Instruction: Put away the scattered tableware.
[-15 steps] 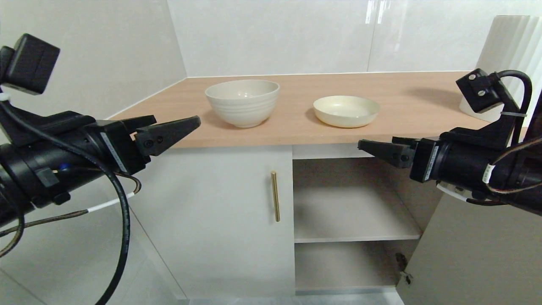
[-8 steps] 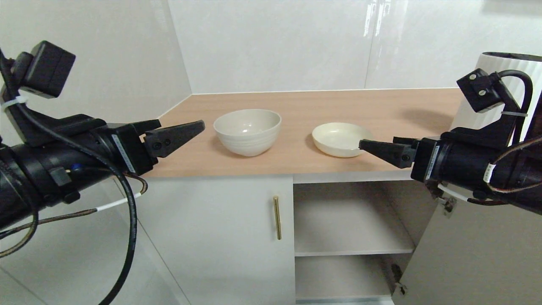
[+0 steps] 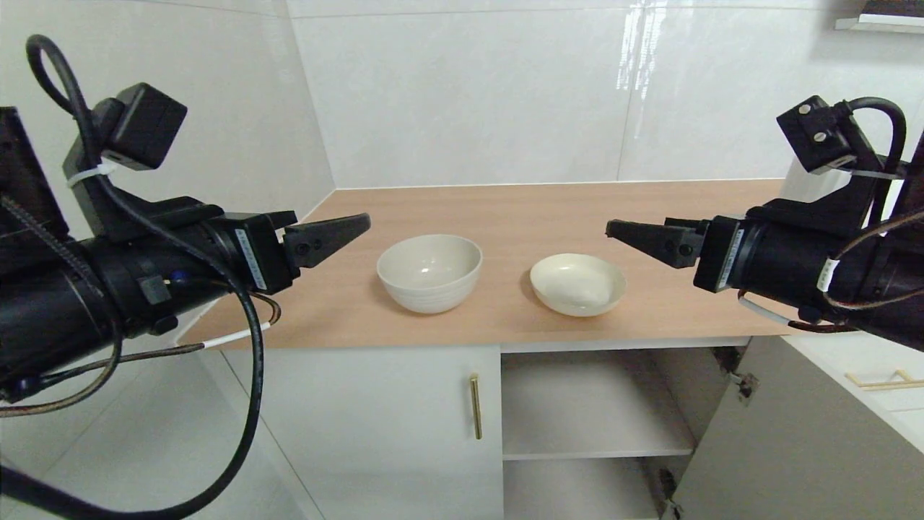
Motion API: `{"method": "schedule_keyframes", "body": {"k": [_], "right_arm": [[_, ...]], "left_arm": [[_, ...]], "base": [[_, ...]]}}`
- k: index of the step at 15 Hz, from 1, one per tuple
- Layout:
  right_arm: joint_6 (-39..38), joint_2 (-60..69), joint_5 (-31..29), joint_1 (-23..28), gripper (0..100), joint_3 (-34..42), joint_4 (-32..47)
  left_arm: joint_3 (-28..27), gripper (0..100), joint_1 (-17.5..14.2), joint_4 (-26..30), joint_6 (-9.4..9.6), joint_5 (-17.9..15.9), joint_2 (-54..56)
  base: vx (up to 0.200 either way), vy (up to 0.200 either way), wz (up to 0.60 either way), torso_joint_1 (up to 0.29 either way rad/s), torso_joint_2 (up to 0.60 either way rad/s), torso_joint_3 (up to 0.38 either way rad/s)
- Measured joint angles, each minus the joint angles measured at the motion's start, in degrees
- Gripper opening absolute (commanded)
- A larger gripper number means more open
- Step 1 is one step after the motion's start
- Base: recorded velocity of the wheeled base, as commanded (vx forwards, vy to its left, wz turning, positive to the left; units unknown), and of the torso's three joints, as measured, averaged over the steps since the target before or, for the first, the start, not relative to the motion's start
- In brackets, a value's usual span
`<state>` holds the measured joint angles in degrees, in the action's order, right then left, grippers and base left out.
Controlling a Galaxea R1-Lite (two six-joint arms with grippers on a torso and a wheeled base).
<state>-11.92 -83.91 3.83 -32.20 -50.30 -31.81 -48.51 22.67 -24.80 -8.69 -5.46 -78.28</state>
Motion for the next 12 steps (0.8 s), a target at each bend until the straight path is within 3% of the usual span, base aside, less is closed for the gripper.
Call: {"method": "schedule_keyframes", "body": {"k": [4,6,10,12], "right_arm": [[-0.59,-2.72,-0.17,0.2,100,-2.34,0.01],[-3.45,-3.85,-0.5,0.56,100,-3.36,0.9],[-4.24,-5.32,-4.23,2.85,100,-6.73,10.95],[-4.19,-6.3,-8.53,3.84,100,-8.85,13.25]], "left_arm": [[-4.94,100,-0.02,7.29,-0.11,0.35,-2.89],[-9.12,100,-0.18,11.17,-0.2,2.07,-5.29],[-18.8,100,-1.29,17.6,-0.44,15.91,-16.18],[-21.31,100,-1.51,20.44,-0.55,18.4,-20.52]], "base": [[0.0,0.0,0.0,0.038,-0.09,-0.064],[0.0,0.0,0.0,0.0,0.0,0.0],[0.0,0.0,0.0,0.0,0.0,0.0],[0.0,0.0,0.0,0.0,0.0,0.0]]}}
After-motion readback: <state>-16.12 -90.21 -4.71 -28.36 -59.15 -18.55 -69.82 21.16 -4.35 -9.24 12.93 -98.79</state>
